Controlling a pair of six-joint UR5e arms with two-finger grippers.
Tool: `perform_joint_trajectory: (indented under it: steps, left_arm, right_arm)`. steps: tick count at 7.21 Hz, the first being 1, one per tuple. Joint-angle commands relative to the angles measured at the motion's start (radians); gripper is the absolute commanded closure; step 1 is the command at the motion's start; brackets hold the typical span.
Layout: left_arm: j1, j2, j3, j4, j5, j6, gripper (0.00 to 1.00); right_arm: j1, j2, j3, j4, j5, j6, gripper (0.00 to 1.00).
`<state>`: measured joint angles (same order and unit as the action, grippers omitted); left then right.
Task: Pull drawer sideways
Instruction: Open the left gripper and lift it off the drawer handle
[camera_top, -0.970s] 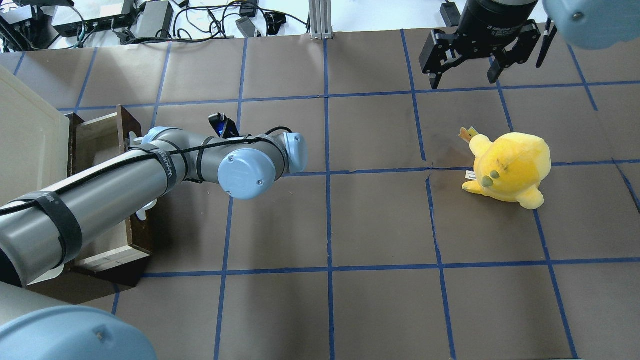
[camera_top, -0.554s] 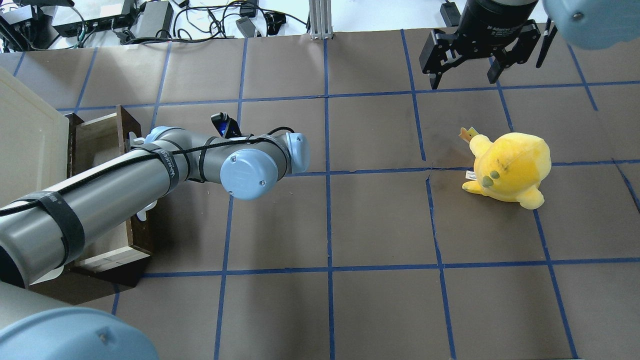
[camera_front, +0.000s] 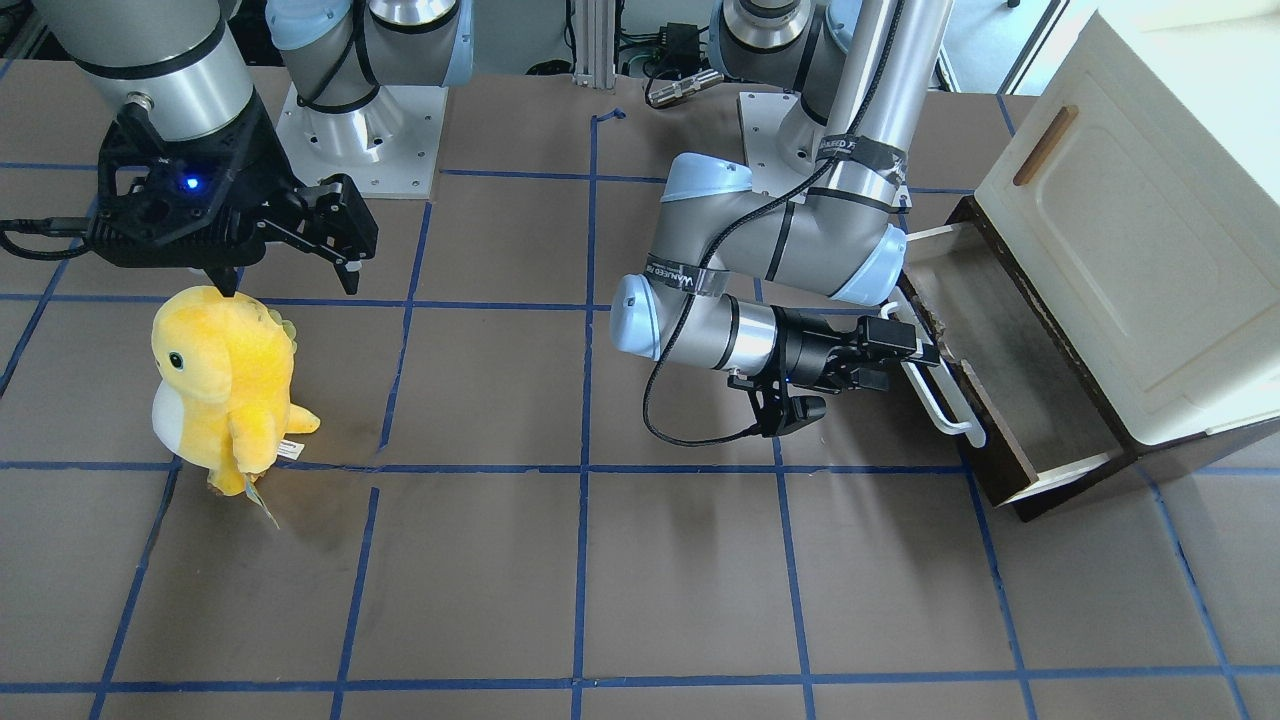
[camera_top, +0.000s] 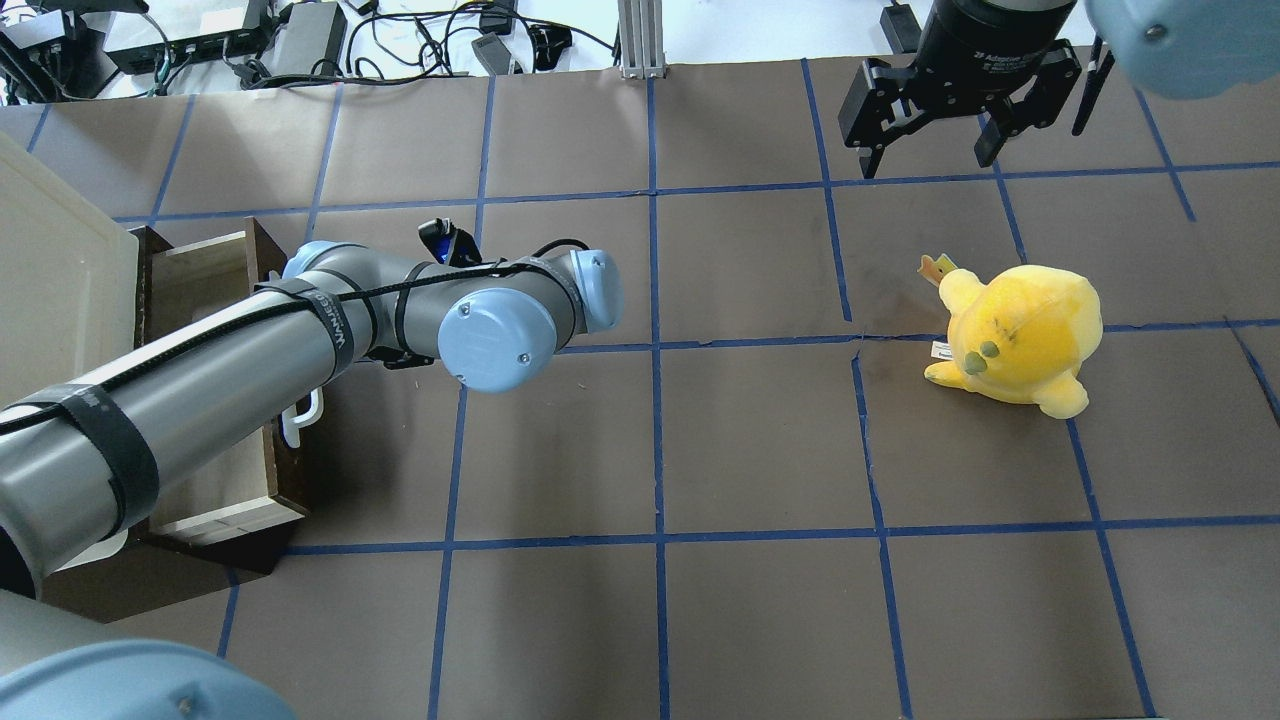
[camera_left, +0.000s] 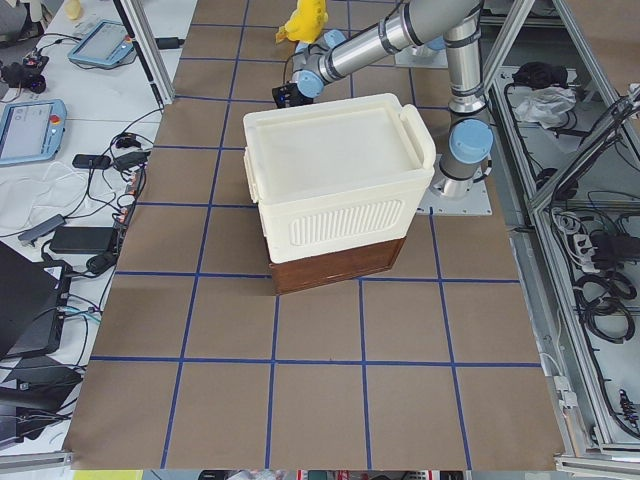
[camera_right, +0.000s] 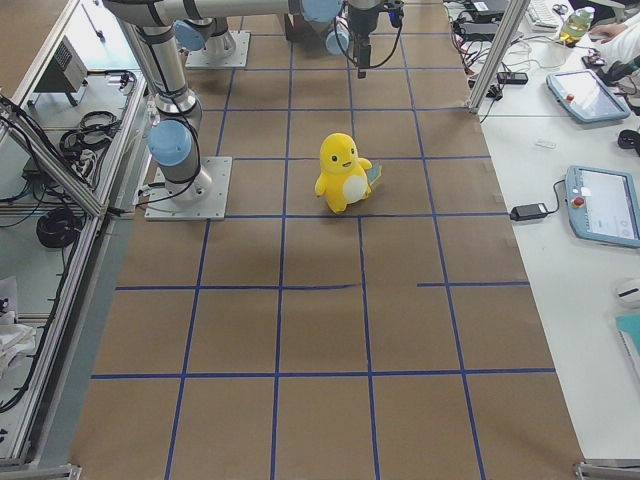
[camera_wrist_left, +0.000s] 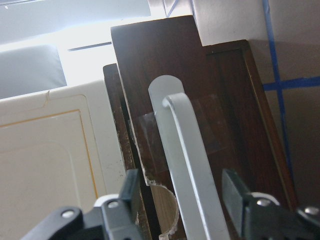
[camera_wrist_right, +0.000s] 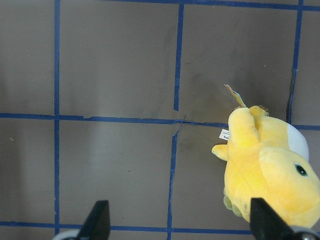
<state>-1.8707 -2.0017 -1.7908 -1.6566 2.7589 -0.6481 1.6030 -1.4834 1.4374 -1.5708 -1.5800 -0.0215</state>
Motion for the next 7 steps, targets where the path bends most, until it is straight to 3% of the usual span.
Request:
perform_joint_trajectory:
  steps: [1,4,6,7]
  left_arm:
    - [-0.005,0.072,0.115,0.0,-0.167,0.212,0.0]
    - [0.028,0.26,0.281,-0.008,-0.573,0.475,0.0]
    - [0.15,0.363,0.314,-0.062,-0.877,0.501,0.0]
    - [0.194,0.395,0.333,-0.101,-0.977,0.501,0.0]
  right_arm:
    - [0.0,0.0,0.0,0.0,0.0,0.0,0.0]
    - [0.0,0.0,0.0,0.0,0.0,0.0,0.0]
    - [0.0,0.0,0.0,0.0,0.0,0.0,0.0]
    - [0.0,0.0,0.0,0.0,0.0,0.0,0.0]
